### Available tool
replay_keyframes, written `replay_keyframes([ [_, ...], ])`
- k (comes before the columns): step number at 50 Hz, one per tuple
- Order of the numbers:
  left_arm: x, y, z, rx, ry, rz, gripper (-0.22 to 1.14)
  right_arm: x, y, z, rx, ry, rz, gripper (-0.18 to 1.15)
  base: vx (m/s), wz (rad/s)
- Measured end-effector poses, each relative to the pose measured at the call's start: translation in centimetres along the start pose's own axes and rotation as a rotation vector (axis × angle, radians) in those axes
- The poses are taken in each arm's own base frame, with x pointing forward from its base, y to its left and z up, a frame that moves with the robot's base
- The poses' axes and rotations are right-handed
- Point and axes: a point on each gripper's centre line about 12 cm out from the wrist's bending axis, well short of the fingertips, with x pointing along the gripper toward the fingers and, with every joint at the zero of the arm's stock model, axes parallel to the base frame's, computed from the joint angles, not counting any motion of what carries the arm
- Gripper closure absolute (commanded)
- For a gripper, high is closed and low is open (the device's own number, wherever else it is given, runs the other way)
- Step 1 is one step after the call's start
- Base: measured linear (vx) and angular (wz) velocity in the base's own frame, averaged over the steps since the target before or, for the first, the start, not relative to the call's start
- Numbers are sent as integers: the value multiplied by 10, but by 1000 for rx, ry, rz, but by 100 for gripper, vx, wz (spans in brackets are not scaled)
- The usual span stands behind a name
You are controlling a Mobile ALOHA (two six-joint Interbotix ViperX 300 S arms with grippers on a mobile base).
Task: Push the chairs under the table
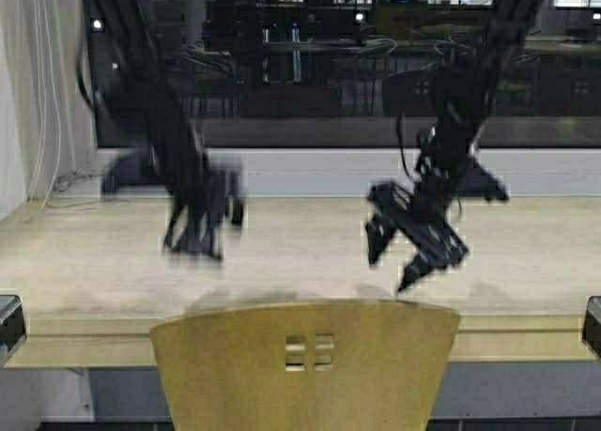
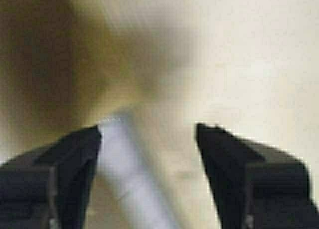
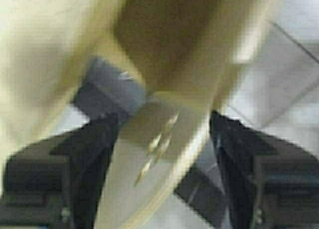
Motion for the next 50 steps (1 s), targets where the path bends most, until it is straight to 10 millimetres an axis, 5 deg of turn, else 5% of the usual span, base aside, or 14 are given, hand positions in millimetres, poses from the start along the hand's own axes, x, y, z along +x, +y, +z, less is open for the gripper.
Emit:
replay_keyframes([
  [8,-31,-15,9,7,0,-40,1,-38,15,6,-3,-26,61,8,-1,0],
  [18,-68,-27,11,64,22,-91,1,-65,8,-2,-53,-26,68,8,-2,0],
  [30,-122,-65,5,646,75,-272,2,-125,32,3,-588,-132,144,8,-5,1],
  [37,-143,-75,2,861,97,-295,2,-150,36,3,-737,-178,166,8,-8,7],
  [50,-171,-56,-9,1170,157,-269,2,-188,32,-4,-967,-233,178,8,-10,14],
])
